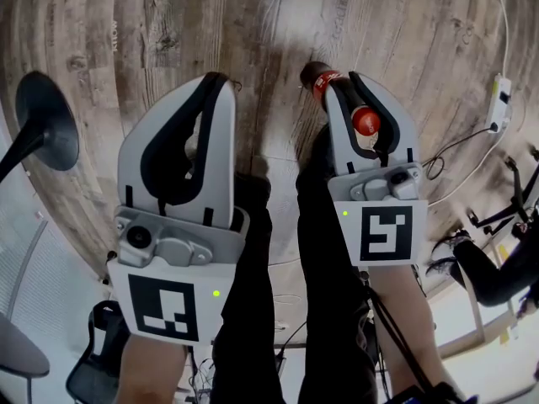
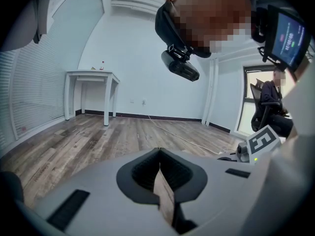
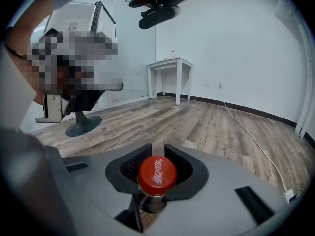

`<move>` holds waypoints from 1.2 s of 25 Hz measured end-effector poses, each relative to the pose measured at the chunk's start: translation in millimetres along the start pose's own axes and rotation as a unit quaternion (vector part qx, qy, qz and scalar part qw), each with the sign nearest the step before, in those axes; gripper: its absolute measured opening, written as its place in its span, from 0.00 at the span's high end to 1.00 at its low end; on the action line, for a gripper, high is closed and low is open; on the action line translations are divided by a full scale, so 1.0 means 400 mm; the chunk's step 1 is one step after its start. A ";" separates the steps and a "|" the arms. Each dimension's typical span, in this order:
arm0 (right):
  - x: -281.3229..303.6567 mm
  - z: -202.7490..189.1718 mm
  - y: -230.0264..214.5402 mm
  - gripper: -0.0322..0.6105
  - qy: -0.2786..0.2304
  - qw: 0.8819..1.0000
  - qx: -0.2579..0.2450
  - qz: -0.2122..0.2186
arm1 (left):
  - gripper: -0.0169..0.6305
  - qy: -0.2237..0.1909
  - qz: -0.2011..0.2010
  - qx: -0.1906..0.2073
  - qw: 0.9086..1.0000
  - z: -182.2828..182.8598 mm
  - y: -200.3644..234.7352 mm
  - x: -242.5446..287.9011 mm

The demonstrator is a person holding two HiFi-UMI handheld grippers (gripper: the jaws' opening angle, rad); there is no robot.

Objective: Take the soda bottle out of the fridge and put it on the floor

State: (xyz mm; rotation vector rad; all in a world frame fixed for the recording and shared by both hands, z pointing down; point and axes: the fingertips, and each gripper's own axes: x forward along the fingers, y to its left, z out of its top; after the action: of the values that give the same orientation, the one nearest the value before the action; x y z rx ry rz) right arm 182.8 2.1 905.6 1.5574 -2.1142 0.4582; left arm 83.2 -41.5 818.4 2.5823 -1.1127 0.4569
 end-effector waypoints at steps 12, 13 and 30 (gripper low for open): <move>0.009 -0.089 -0.001 0.80 0.018 1.000 0.001 -0.001 | 0.95 0.012 -0.009 0.001 1.000 -0.057 -0.026 0.003; 0.009 -0.096 -0.002 0.80 0.020 1.000 0.001 -0.001 | 0.95 0.013 -0.010 0.002 1.000 -0.058 -0.029 0.004; 0.035 -0.194 0.006 0.79 0.057 0.998 -0.006 0.001 | 0.95 0.023 -0.033 0.018 0.999 -0.081 -0.050 0.006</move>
State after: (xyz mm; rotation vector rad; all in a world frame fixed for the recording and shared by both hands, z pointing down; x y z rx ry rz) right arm 190.6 32.5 978.2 1.4860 -2.0291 0.5206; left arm 94.2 -17.5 845.9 2.6171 -1.0086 0.5217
